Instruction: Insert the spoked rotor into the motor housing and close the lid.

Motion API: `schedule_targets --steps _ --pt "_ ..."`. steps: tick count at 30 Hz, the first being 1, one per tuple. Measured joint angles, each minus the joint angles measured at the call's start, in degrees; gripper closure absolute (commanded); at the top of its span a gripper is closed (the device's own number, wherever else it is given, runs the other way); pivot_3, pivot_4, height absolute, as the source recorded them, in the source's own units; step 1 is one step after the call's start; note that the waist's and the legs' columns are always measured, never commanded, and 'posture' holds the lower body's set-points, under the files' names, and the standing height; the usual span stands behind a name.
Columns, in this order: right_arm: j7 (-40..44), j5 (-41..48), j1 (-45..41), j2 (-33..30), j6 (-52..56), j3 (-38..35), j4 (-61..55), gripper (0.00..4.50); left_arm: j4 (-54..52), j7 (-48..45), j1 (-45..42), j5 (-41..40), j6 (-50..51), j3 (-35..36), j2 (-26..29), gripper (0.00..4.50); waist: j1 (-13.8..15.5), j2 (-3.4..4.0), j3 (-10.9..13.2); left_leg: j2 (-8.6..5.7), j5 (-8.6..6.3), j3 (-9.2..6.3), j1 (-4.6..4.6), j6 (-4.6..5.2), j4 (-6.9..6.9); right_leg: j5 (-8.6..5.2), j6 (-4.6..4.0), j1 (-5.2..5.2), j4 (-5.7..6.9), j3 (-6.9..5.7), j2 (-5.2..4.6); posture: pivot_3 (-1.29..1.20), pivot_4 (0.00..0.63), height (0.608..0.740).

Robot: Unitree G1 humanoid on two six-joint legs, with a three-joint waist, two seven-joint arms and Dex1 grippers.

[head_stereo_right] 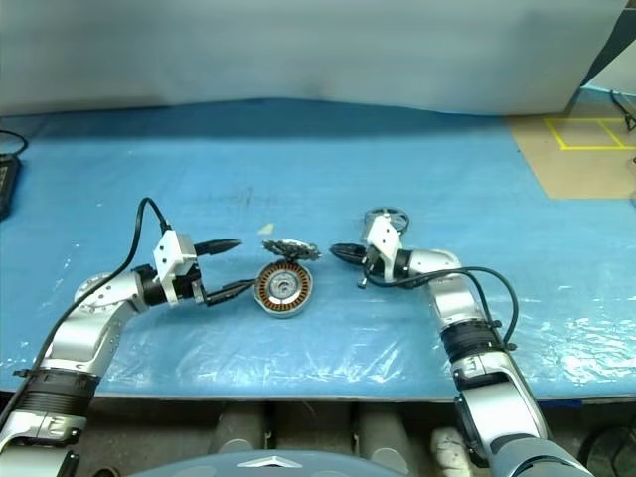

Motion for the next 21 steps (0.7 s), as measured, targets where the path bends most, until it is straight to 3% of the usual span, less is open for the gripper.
schedule_targets --steps 11,21 --pt "-5.02 -4.65 -5.64 4.04 -8.81 1.67 12.72 0.3 -0.07 0.63 0.84 0.54 -0.03 0.06 0.09 0.0 -0.11 0.01 0.0 0.0 0.03 0.01 -0.01 -0.1 0.0 0.0 0.0 -0.02 0.01 0.01 -0.01 0.0 0.15 0.74" --pt "-7.8 -5.79 -9.22 6.28 -15.14 1.27 21.8 0.3 -0.66 1.57 1.57 0.66 -0.03 0.06 0.09 0.0 -0.17 0.01 0.0 0.03 0.03 0.03 0.02 -0.05 0.01 0.0 -0.01 -0.02 0.06 0.01 0.0 0.0 0.15 0.74"
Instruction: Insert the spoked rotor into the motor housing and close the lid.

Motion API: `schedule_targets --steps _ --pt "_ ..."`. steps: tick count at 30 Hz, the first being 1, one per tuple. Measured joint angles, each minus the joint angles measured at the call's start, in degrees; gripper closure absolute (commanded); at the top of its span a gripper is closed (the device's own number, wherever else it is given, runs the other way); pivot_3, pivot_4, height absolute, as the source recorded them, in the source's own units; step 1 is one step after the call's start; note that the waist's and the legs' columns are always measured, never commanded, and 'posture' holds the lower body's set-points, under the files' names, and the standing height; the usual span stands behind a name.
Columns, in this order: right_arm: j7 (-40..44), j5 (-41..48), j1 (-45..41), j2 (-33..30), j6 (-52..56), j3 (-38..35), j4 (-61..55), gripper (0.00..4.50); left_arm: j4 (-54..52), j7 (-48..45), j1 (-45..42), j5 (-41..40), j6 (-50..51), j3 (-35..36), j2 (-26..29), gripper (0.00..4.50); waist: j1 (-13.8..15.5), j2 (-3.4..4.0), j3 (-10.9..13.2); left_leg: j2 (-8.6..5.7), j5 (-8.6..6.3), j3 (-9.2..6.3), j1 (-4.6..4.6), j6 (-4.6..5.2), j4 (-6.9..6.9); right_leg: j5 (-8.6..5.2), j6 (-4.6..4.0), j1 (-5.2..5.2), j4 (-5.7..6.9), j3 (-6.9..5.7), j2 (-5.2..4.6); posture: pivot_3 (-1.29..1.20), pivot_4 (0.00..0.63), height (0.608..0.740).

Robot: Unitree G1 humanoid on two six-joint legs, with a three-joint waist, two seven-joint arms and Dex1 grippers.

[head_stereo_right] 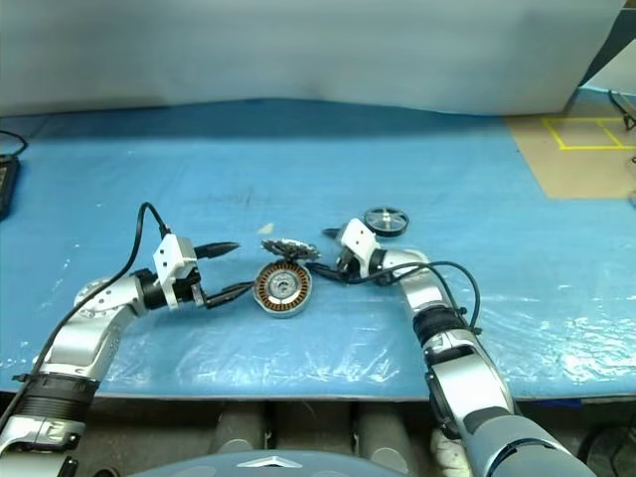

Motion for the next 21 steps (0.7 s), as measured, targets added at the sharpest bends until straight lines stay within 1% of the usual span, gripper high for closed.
schedule_targets --steps 9,14,21 --pt "-1.18 -0.26 -4.57 3.98 -1.3 -0.99 7.95 0.3 -0.26 0.18 0.94 0.0 0.01 0.0 -0.01 0.0 -0.05 0.0 0.0 0.22 -0.02 0.05 0.0 0.05 0.0 -0.01 -0.03 0.0 0.0 -0.01 0.01 0.0 0.15 0.74" --pt "-0.63 -0.09 -6.26 4.73 0.08 -2.18 10.85 0.3 -0.45 0.43 1.22 0.01 0.04 0.0 -0.01 0.0 -0.04 0.0 -0.01 0.28 -0.09 0.07 0.08 -0.03 0.01 -0.01 -0.03 0.04 0.03 0.0 0.01 0.0 0.15 0.74" --pt "-0.37 0.0 -6.89 4.93 2.2 -3.33 11.77 0.3 -1.59 0.59 1.63 0.01 0.1 0.0 0.0 0.0 0.07 0.01 -0.01 0.32 -0.15 0.12 0.36 -0.1 0.01 -0.02 -0.03 0.34 0.01 0.0 0.0 0.0 0.15 0.74"
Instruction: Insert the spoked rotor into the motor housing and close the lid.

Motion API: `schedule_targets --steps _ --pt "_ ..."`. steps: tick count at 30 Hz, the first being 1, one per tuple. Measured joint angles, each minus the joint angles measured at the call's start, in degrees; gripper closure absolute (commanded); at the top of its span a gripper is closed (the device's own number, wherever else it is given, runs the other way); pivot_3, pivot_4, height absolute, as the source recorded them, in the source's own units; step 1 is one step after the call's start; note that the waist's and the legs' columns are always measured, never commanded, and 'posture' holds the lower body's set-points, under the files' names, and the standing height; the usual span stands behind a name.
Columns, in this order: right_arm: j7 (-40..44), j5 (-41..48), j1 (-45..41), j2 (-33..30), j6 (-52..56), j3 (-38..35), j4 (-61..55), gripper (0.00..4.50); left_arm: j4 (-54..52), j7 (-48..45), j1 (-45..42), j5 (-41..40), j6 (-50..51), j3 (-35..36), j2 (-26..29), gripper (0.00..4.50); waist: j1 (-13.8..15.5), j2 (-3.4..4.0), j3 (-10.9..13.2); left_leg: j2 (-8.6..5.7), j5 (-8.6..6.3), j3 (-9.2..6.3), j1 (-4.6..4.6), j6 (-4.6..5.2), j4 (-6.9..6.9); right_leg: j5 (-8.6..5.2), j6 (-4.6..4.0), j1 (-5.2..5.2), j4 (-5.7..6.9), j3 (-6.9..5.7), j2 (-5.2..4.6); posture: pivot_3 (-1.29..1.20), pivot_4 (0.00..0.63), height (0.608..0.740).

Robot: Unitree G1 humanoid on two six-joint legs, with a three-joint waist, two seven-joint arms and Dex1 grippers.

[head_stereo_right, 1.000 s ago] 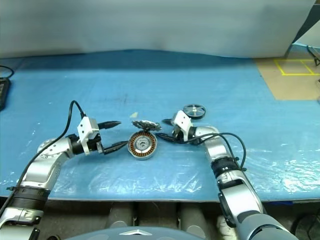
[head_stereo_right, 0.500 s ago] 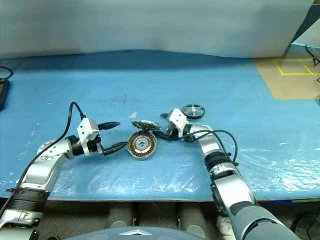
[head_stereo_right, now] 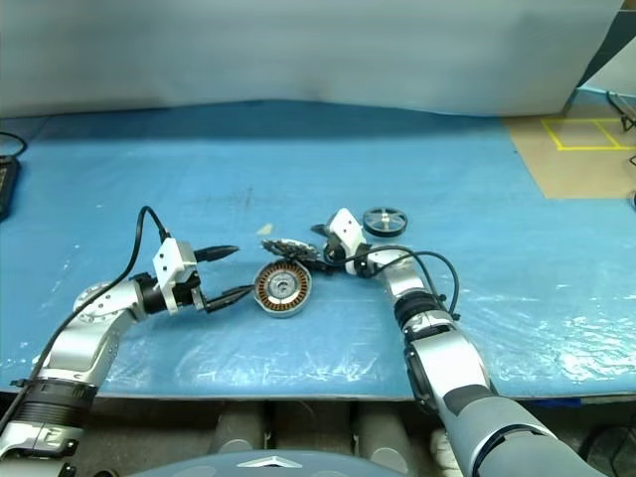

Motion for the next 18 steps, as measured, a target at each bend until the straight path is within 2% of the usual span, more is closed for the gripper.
schedule_targets --steps 1,4,12,13,18 --pt "-0.12 -0.19 0.0 -0.01 0.0 0.03 0.0 0.3 -0.07 0.01 0.01 0.0 0.0 0.0 0.0 0.0 0.0 0.0 0.0 0.01 0.0 0.0 0.04 0.0 0.0 0.0 0.0 0.05 0.0 0.0 0.0 0.0 0.15 0.74" --pt "-0.79 -1.07 0.09 -0.12 -0.21 0.43 -0.16 0.87 -0.12 0.03 0.01 0.0 0.02 0.0 0.0 0.0 0.01 0.0 0.0 0.01 -0.01 0.0 0.15 -0.01 0.0 0.0 0.0 0.16 -0.03 0.0 0.0 0.0 0.15 0.74" --pt "-2.8 -2.98 0.62 -0.65 -1.19 1.67 -0.84 3.7 -0.12 0.01 0.0 0.05 0.02 0.0 0.01 0.0 0.06 0.0 0.0 0.01 -0.02 0.0 0.32 -0.01 -0.03 -0.01 0.01 0.33 -0.06 0.0 -0.02 0.0 0.15 0.74" --pt "-2.61 -2.9 0.76 -0.7 -1.03 1.62 -1.03 3.92 -0.12 0.0 0.0 0.08 0.02 0.0 0.01 0.0 0.1 0.0 0.0 0.01 -0.02 0.0 0.32 -0.01 -0.04 -0.01 0.01 0.33 -0.07 0.0 -0.02 0.0 0.15 0.74" --pt "-1.04 -2.47 1.56 -1.28 0.06 1.24 -2.78 3.9 -0.12 -0.07 0.0 0.16 0.02 -0.01 0.06 0.0 0.29 0.0 -0.01 0.0 -0.02 0.01 0.25 -0.01 -0.14 -0.01 0.0 0.33 -0.24 -0.02 -0.02 0.0 0.15 0.74"
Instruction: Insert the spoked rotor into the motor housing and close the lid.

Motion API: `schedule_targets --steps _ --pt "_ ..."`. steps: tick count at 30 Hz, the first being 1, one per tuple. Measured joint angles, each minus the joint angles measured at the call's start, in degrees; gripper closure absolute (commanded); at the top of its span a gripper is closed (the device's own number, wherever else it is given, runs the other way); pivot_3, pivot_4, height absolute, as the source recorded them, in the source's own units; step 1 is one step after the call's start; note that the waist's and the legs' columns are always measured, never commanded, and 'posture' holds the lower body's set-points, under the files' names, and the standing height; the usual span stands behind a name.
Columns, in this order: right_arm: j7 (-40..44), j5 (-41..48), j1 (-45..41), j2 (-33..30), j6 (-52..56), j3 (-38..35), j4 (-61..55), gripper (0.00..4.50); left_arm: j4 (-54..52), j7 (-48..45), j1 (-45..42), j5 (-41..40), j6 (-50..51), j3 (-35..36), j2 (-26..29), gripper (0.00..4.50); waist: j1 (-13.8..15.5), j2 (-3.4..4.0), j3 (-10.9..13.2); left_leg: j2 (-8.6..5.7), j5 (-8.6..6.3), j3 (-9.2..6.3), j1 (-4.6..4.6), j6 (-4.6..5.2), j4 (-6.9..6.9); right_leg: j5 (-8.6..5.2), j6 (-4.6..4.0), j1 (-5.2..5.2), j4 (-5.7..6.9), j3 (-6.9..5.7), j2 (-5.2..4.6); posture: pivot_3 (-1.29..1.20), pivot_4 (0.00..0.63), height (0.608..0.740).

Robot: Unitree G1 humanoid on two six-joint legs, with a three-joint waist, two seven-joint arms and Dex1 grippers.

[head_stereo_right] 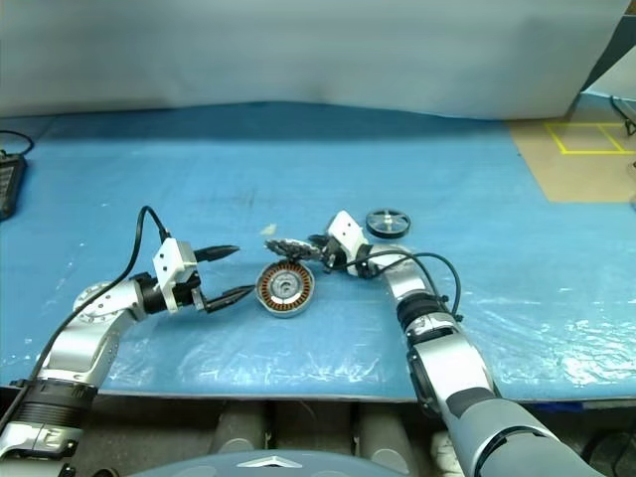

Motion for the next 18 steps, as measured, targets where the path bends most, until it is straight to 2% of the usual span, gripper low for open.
schedule_targets --steps 5,13,18 --pt "2.6 1.53 2.72 -2.12 1.25 -0.43 -4.68 3.9 -0.02 0.0 0.0 0.04 0.0 0.0 0.02 0.0 0.57 0.0 0.0 -0.02 0.0 0.02 -0.02 0.0 -0.13 0.0 0.0 0.0 -0.14 -0.01 0.0 0.0 0.15 0.74" --pt "9.73 3.94 13.34 -10.48 7.04 0.05 -22.5 3.9 -0.1 -0.11 -0.03 0.04 0.0 -0.1 0.1 0.0 1.17 0.0 0.0 -0.01 0.0 0.05 -0.05 0.0 -0.28 -0.01 0.02 -0.02 -0.35 -0.02 0.02 0.0 0.15 0.74" --pt "11.08 4.06 16.3 -13.34 9.31 0.93 -28.89 3.9 0.01 -0.51 -0.53 0.05 -0.02 -0.3 0.06 0.0 0.95 0.0 0.0 -0.02 0.01 0.13 -0.01 -0.01 -0.46 -0.01 0.02 -0.08 -0.46 0.01 0.06 0.0 0.15 0.74"
